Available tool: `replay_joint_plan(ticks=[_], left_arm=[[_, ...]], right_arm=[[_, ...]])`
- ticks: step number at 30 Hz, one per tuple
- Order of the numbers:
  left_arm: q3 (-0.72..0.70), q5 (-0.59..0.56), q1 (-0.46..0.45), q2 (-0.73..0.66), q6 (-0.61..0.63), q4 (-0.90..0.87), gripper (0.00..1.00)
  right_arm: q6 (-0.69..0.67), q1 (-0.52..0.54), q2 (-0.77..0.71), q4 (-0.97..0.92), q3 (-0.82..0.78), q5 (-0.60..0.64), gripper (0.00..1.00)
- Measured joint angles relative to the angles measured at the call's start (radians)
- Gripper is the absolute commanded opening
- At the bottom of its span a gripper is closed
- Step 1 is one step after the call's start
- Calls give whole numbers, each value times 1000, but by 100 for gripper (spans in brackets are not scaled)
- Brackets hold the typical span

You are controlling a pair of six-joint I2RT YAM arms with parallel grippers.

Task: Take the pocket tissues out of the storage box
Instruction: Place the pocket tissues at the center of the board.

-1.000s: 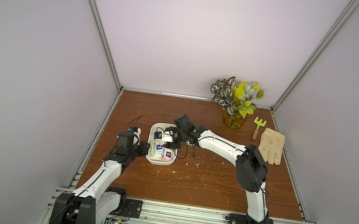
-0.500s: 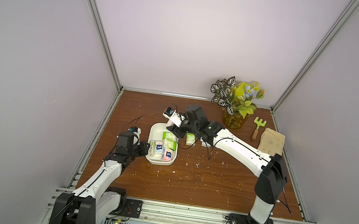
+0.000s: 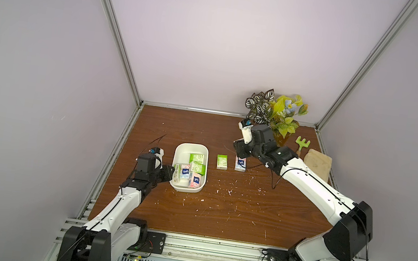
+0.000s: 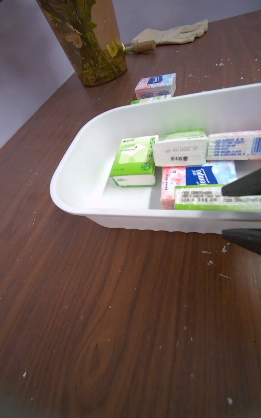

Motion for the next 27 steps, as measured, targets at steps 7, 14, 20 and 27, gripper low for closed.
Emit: replay_joint_plan(ticks=[7, 14, 20, 27], left_arm=[[0, 0, 0, -4, 3, -1, 28], [16, -5, 0, -4, 16, -23, 38], [83, -21, 0, -6, 39, -61, 58], [140, -46, 0, -35, 55, -94, 75]], right_arm=[[82, -153, -16, -53, -123, -1, 58], [93, -227, 77, -66, -129, -2, 57], [88, -248, 199, -82, -83, -2, 57], [85, -270, 305, -100, 8, -32, 57]])
